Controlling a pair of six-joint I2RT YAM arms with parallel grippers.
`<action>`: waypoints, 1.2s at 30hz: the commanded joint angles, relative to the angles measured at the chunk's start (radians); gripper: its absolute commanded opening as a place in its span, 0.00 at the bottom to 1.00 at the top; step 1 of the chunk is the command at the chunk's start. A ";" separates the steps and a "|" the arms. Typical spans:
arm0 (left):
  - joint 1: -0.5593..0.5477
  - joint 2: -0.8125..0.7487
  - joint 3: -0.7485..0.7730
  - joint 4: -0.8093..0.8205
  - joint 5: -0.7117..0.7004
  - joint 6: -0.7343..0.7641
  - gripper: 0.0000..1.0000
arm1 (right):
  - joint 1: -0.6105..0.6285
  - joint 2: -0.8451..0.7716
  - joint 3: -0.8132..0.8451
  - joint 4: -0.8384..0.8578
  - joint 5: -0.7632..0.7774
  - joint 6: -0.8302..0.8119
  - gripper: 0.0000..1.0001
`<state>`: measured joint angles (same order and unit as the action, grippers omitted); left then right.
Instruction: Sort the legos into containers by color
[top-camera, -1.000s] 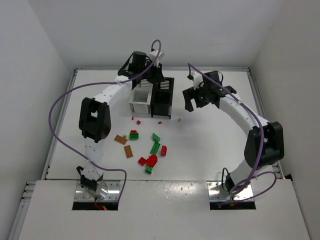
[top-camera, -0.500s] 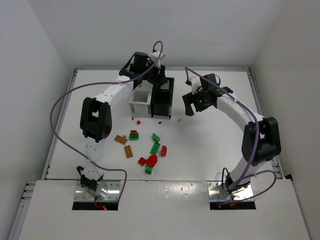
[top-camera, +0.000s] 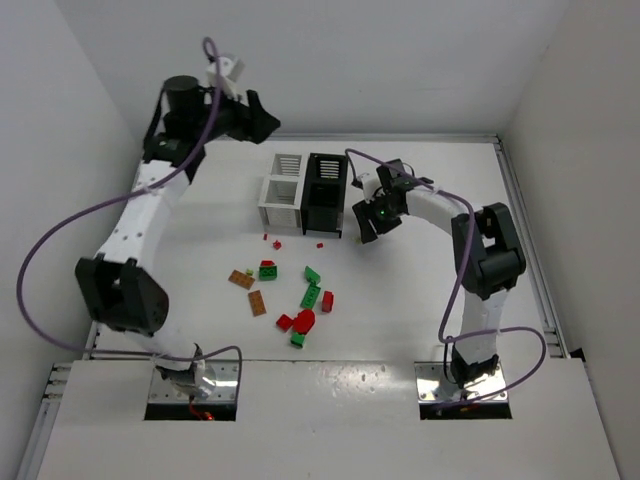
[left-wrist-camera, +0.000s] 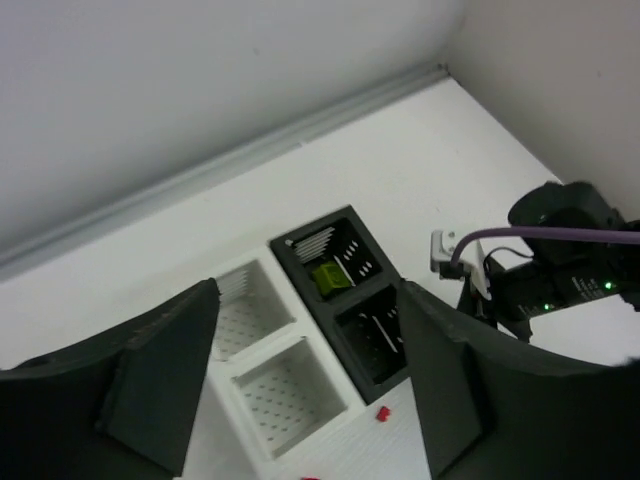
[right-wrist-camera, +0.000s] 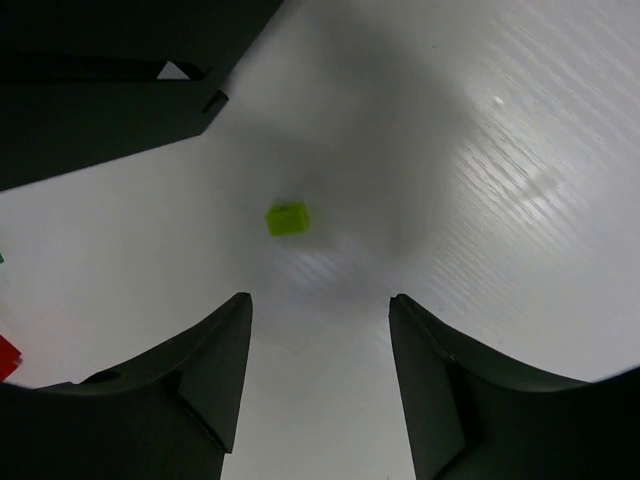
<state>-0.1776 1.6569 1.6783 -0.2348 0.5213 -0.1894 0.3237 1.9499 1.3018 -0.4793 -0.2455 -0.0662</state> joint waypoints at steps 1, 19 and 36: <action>0.065 -0.116 -0.041 -0.041 0.085 0.031 0.79 | 0.025 0.021 0.060 0.054 -0.021 -0.033 0.56; 0.276 -0.310 -0.218 -0.135 0.132 0.088 0.88 | 0.095 0.106 0.051 0.159 0.152 -0.003 0.51; 0.305 -0.301 -0.255 -0.135 0.161 0.107 0.88 | 0.104 0.149 0.059 0.137 0.135 0.054 0.35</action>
<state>0.1131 1.3838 1.4307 -0.3851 0.6598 -0.0925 0.4042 2.0686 1.3499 -0.3168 -0.1123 -0.0193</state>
